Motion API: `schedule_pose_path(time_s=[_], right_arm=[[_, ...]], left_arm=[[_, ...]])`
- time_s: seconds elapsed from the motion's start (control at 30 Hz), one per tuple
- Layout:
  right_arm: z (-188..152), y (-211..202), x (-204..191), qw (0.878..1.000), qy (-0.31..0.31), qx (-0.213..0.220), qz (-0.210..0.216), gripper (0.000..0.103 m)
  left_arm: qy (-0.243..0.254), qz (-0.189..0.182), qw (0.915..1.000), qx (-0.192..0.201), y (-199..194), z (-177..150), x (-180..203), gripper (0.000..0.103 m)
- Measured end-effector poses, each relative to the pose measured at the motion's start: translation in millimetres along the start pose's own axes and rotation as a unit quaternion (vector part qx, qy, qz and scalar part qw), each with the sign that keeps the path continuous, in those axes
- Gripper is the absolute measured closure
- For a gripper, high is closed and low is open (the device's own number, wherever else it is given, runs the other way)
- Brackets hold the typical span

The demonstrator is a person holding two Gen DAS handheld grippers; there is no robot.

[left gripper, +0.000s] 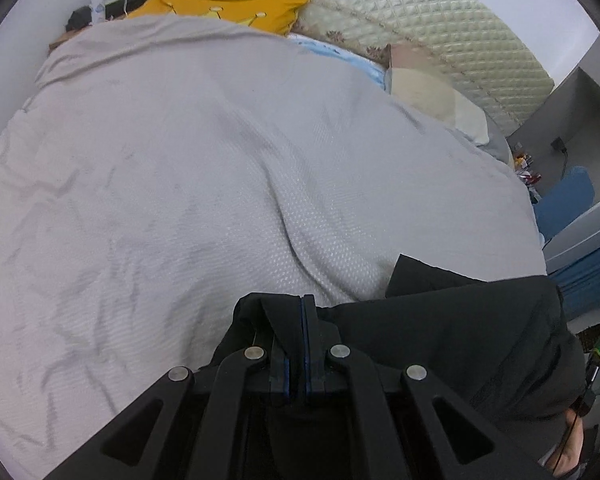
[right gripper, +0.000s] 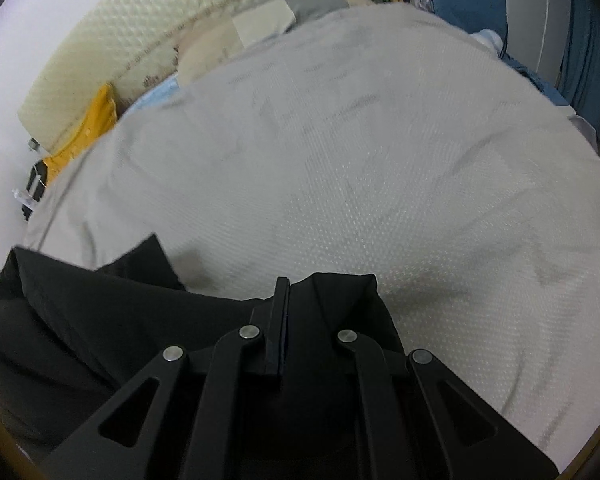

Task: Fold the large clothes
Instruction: 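Close both grippers on the jacket hem and lift it up, then carry the held hem with both grippers over toward the hood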

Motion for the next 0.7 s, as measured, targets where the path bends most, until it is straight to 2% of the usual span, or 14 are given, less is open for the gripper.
schedule_pose_path(time_s=[0.13, 0.27, 0.4, 0.5, 0.6, 0.67, 0.7], right_arm=[[0, 21, 6, 1.0, 0.005, -0.004, 0.002, 0.097], [-5, 17, 7, 1.0, 0.013, 0.001, 0.011, 0.096], [-20, 6, 19, 0.996, 0.052, 0.011, 0.074, 0.089], [-34, -6, 23, 0.994, 0.062, 0.013, 0.091, 0.085], [-49, -24, 22, 0.993, 0.066, 0.019, 0.098, 0.074], [-59, -39, 21, 0.991, 0.067, 0.028, 0.112, 0.055], [-63, -46, 21, 0.99, 0.067, 0.032, 0.119, 0.048]], left_arm=[[0.0, -0.016, 0.9998, -0.009, 19, 3, -2, 0.098], [0.001, -0.035, 0.9993, -0.013, 21, 0, -8, 0.097], [0.003, -0.045, 0.9988, -0.018, 15, -15, -15, 0.097], [0.01, -0.059, 0.998, -0.019, 5, -26, -20, 0.097], [-0.007, -0.085, 0.9961, -0.023, -10, -39, -29, 0.094], [-0.017, -0.105, 0.994, -0.025, -24, -49, -37, 0.085], [-0.018, -0.109, 0.9935, -0.025, -29, -53, -38, 0.072]])
Point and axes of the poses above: each gripper's, at about its wrist camera, not at the fingertips, and y roughly the way its jaws point, x to its right, z to its top, the point moved 2 cm from there along y, roughly the way its jaws point, and after that the axes turned 14 degrees about -x, right-handed, at the moved point
